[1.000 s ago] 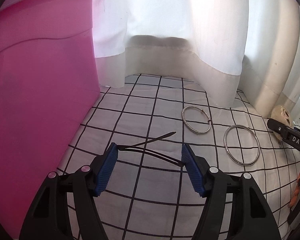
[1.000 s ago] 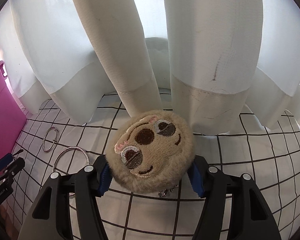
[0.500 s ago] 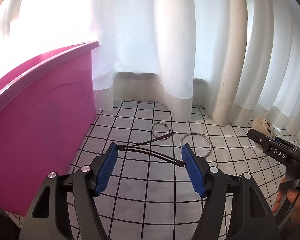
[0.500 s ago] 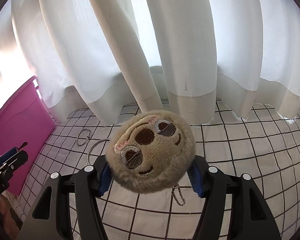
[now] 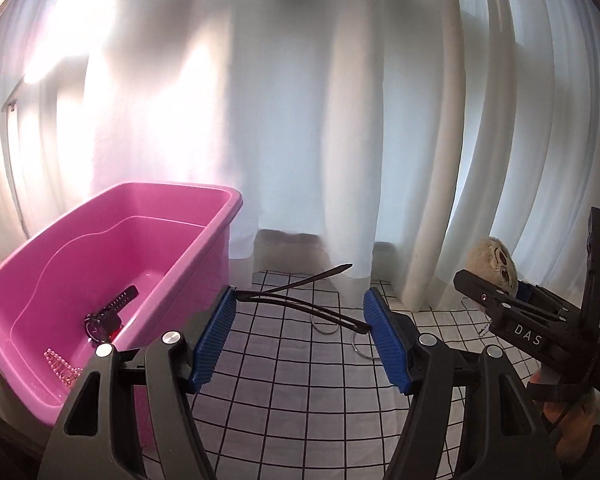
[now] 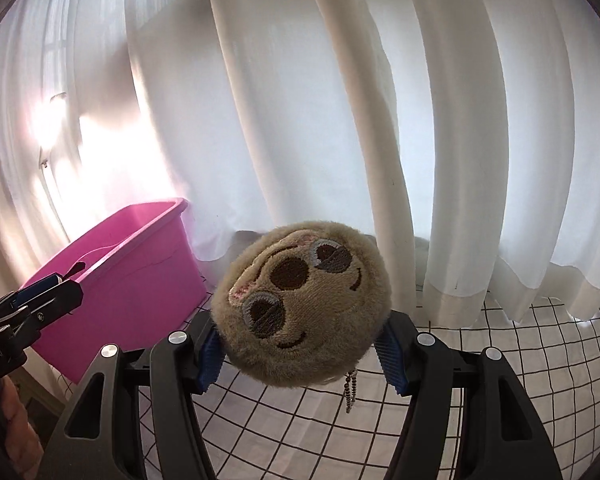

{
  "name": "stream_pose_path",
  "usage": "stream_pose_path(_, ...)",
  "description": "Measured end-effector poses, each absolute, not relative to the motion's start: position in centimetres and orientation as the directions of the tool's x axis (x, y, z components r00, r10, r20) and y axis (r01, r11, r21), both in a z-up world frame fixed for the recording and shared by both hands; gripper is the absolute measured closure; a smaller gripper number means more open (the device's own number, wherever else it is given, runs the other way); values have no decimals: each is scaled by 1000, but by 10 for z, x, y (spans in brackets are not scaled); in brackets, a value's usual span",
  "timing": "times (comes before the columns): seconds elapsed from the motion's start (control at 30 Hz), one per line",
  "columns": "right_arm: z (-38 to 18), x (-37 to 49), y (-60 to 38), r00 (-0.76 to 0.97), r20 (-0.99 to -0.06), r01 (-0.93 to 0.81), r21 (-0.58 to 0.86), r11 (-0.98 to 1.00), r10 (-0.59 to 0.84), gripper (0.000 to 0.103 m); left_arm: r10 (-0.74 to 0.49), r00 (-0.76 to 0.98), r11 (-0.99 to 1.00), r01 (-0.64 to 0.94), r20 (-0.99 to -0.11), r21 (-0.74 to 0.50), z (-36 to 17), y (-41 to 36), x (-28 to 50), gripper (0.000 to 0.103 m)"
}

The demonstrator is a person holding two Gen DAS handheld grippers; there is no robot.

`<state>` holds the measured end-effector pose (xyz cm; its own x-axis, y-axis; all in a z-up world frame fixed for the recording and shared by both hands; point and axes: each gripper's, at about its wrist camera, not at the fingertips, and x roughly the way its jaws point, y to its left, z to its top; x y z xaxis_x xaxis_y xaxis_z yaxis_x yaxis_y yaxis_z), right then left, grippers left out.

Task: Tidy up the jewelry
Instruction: 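Lift and carry the keychain and hair clips over the pink tub with both tools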

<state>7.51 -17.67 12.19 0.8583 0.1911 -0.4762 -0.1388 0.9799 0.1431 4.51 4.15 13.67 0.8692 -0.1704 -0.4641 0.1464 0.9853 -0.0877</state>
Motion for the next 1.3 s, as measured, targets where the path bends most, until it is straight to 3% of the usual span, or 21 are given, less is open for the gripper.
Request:
stream_pose_path(0.27,162,87,-100,836,-447,-302,110,947,319,42,-43,909,998,17,-414,-64,171,112,28,39)
stream_pose_path(0.63,178,126,21,748,-498,-468,73,881,438,42,127,876,980,-183,-464,-77,169,220,38,39)
stream_pose_path(1.3,127,209,138,595,-715,-516,9,856,366,42,160,771,960,-268,-616,-86,119,288,97,38)
